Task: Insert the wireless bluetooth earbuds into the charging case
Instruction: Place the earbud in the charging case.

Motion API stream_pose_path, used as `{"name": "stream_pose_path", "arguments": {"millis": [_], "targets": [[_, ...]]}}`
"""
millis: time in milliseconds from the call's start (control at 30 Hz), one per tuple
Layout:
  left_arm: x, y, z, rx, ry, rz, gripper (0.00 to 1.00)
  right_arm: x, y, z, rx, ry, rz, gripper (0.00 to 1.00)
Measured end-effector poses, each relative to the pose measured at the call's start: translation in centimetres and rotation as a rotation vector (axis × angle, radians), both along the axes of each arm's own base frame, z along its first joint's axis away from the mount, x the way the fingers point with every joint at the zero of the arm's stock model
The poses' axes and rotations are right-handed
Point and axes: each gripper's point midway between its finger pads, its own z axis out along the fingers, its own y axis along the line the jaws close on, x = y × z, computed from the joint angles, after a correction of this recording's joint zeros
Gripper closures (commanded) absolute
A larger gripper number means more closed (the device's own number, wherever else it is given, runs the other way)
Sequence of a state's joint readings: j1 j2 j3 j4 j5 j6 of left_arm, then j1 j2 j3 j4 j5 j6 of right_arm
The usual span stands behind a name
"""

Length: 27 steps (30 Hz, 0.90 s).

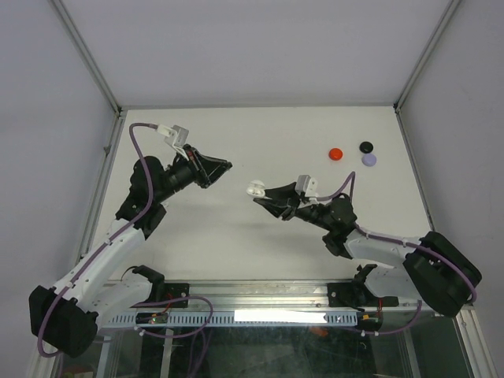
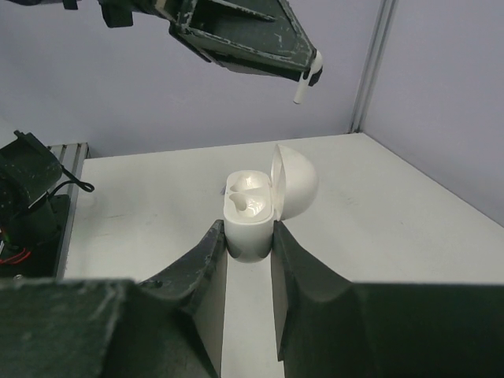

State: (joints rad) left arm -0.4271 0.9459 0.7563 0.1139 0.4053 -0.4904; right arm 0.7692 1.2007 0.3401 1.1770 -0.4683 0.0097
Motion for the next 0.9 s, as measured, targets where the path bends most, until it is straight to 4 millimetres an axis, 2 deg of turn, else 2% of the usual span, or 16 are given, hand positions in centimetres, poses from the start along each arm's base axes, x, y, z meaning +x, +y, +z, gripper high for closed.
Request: {"name": "stream_pose_path", "arguments": {"millis": [233,667,900], "targets": [[-2.4,-2.0,2.5,-0.118,-0.099,-0.123,0.94,1.0,0.0,1.2,0.053,-0.009,-0.051,1.00],[-6.4,-4.8,4.4,-0.250,-0.193,-0.271,0.95,1.6,-0.1,2.3,0.106,-0.043,-0.085,1.00],[-6.6,-6.2,3.6,-0.246,-0.179,-0.299,0.96,1.5,-0.2,2.7,0.117,-0.052,-0.088,1.00]]}}
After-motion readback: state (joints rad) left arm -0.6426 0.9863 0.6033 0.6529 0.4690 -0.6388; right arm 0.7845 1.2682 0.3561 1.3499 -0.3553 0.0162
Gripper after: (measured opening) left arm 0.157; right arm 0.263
